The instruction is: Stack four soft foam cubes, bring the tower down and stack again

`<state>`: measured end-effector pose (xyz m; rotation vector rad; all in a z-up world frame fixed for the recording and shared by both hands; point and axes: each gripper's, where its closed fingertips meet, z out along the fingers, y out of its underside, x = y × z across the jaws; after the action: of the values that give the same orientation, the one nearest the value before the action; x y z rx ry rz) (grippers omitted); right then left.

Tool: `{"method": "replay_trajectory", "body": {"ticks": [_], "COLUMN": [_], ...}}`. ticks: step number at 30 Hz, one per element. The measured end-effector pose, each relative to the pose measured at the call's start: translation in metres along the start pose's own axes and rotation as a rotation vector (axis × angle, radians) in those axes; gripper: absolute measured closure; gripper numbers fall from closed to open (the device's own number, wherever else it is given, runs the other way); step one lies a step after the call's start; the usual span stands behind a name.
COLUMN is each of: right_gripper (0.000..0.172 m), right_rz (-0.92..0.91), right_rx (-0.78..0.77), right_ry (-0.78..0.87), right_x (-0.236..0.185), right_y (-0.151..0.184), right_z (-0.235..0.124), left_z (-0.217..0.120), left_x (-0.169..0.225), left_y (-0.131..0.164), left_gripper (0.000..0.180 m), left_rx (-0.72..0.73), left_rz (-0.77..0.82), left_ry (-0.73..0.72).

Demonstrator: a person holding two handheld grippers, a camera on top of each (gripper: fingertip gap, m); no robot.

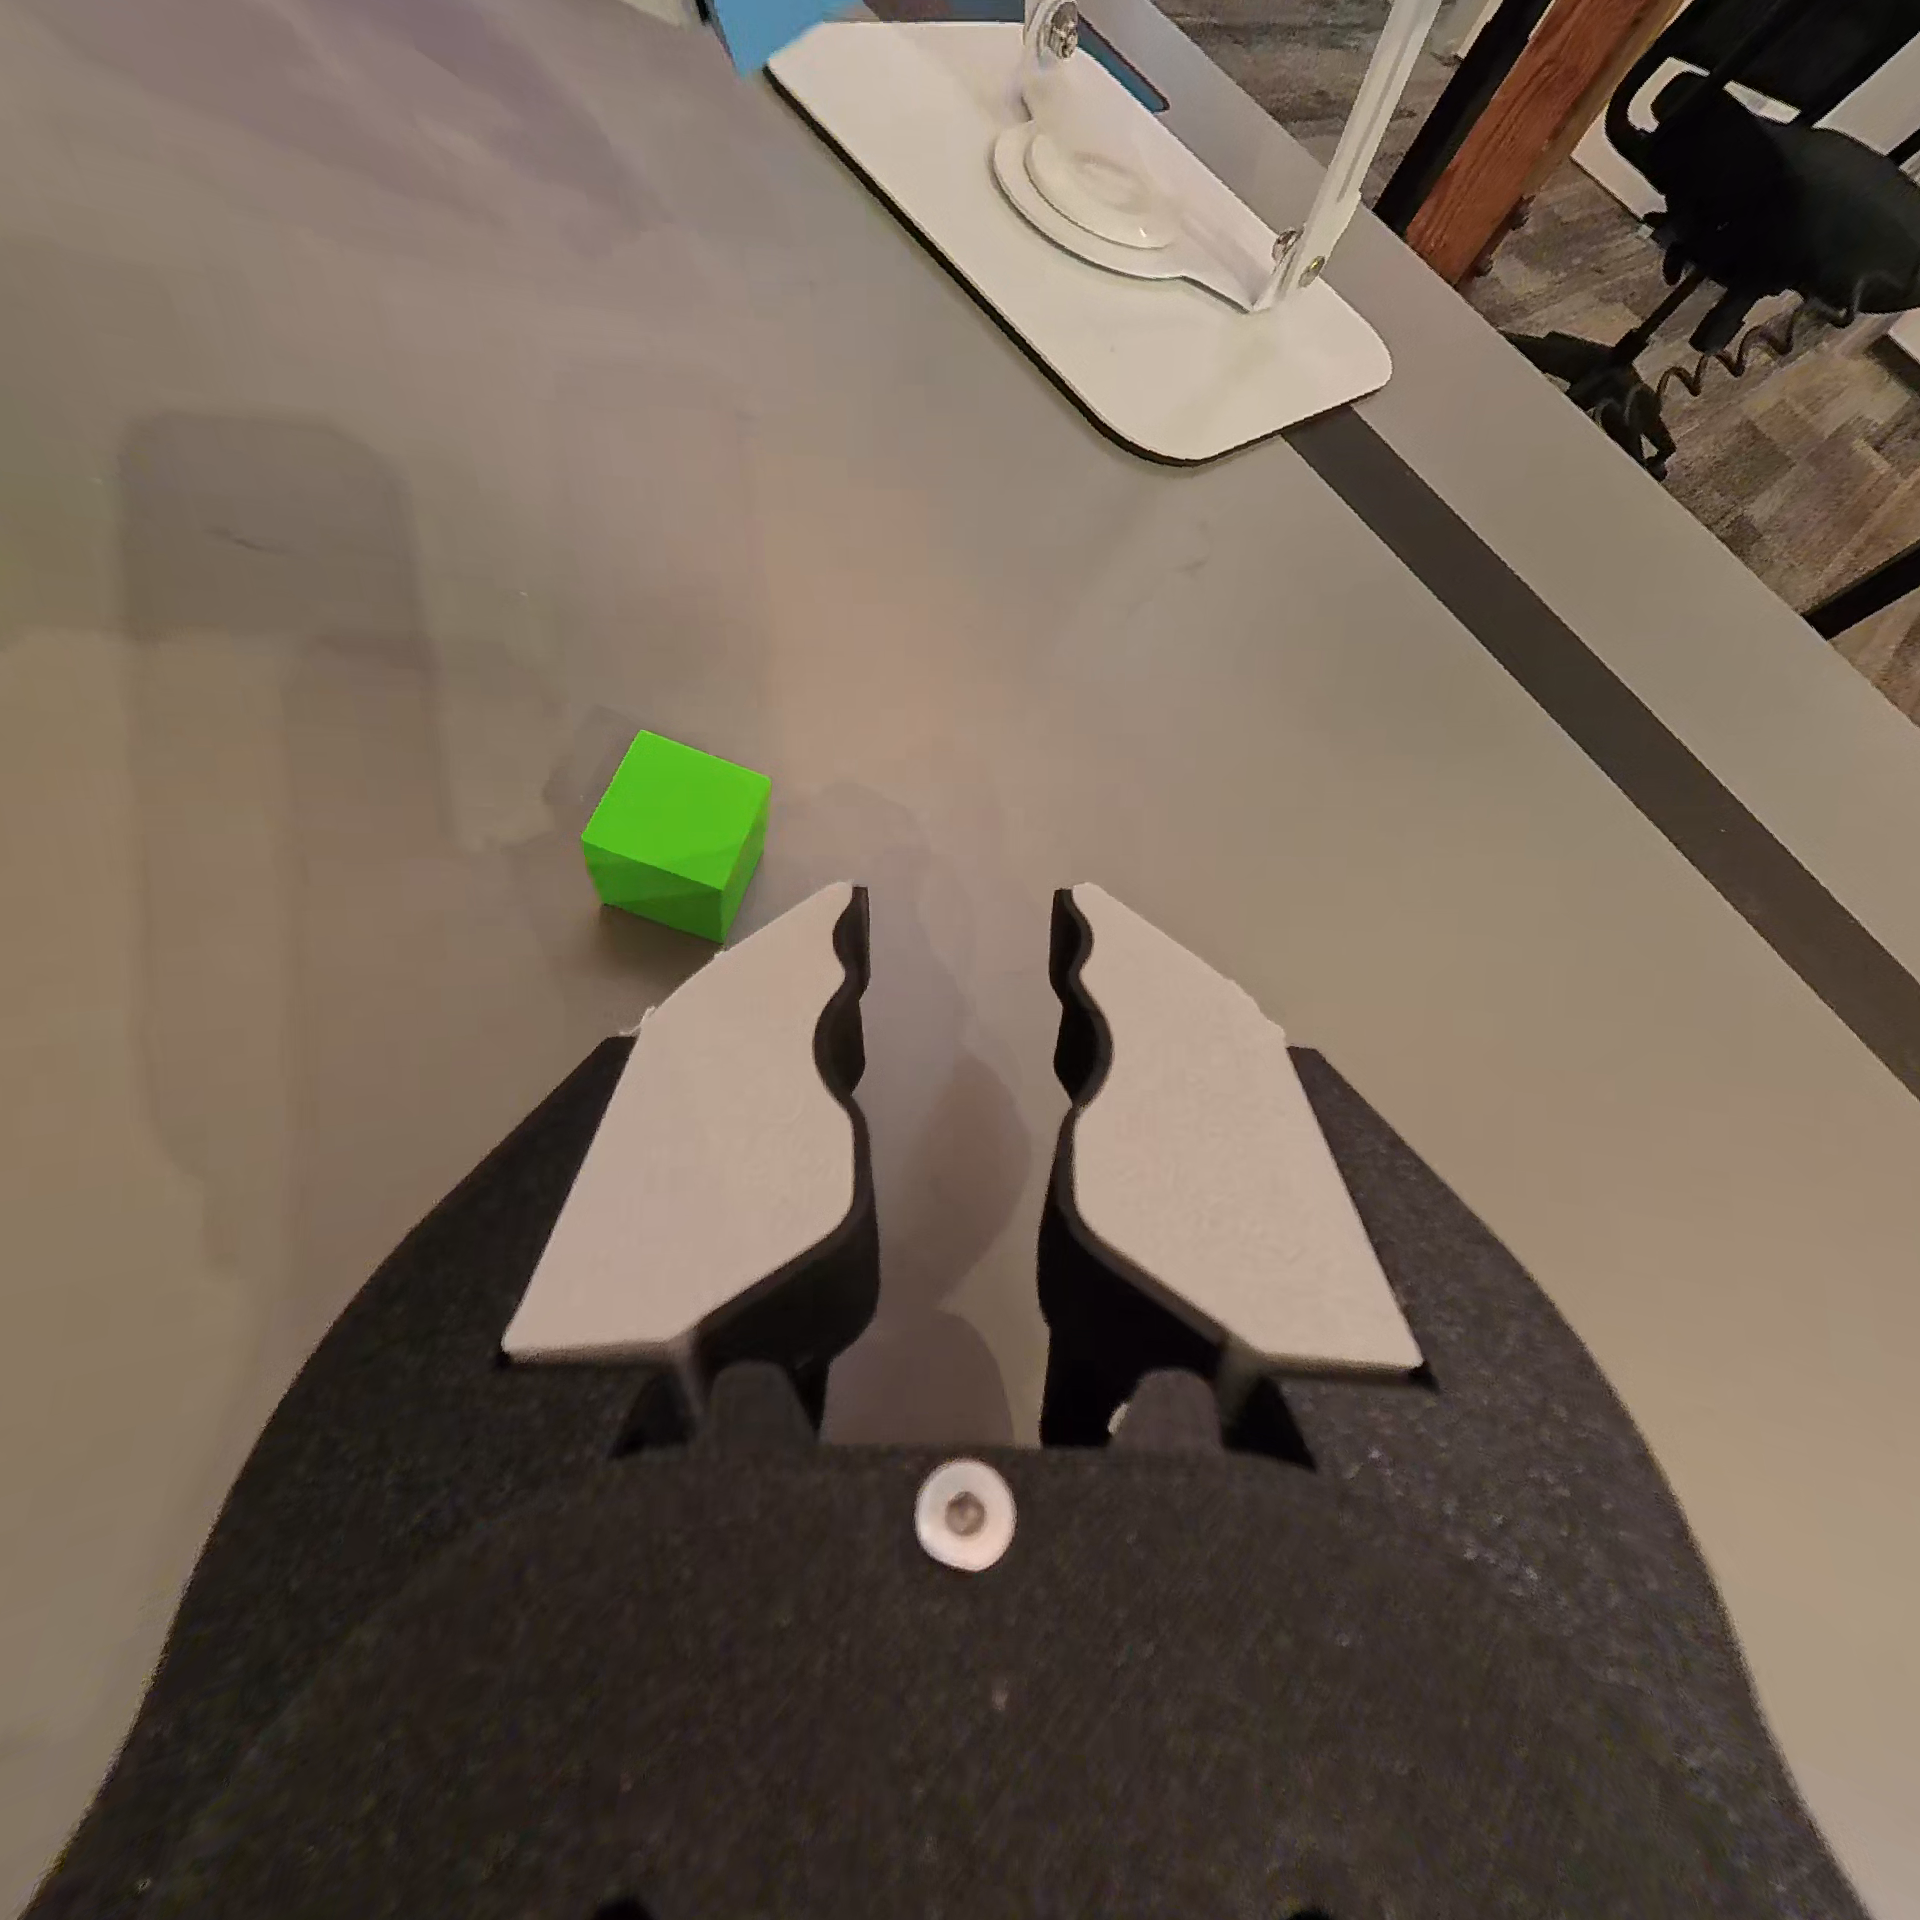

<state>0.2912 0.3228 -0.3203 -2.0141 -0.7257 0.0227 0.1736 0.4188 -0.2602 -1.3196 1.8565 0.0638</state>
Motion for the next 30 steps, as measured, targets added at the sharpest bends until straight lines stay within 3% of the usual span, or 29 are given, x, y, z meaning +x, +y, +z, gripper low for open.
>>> {"method": "replay_trajectory", "body": {"ticks": [6, 12, 17, 30], "right_gripper": [0.139, 0.139, 0.139, 0.139], "right_rz": [0.000, -0.015, -0.023, -0.025], "right_rx": [-0.004, -0.022, -0.023, -0.034], "right_ry": [-0.002, -0.006, -0.013, -0.018], "right_x": [0.000, -0.003, -0.006, -0.006], "right_y": [0.001, 0.002, 0.002, 0.003], "right_z": [0.000, 0.003, 0.003, 0.004], "left_z": [-0.038, -0.086, -0.111, -0.110], "left_x": [0.006, 0.050, 0.094, 0.137], "left_y": [0.011, 0.029, 0.027, 0.030], "left_gripper": [0.150, 0.150, 0.150, 0.150], "left_rx": [0.027, -0.011, -0.006, -0.102], "left_rz": [-0.176, -0.341, -0.413, -0.525], "left_ry": [0.014, 0.123, 0.220, 0.335]}}
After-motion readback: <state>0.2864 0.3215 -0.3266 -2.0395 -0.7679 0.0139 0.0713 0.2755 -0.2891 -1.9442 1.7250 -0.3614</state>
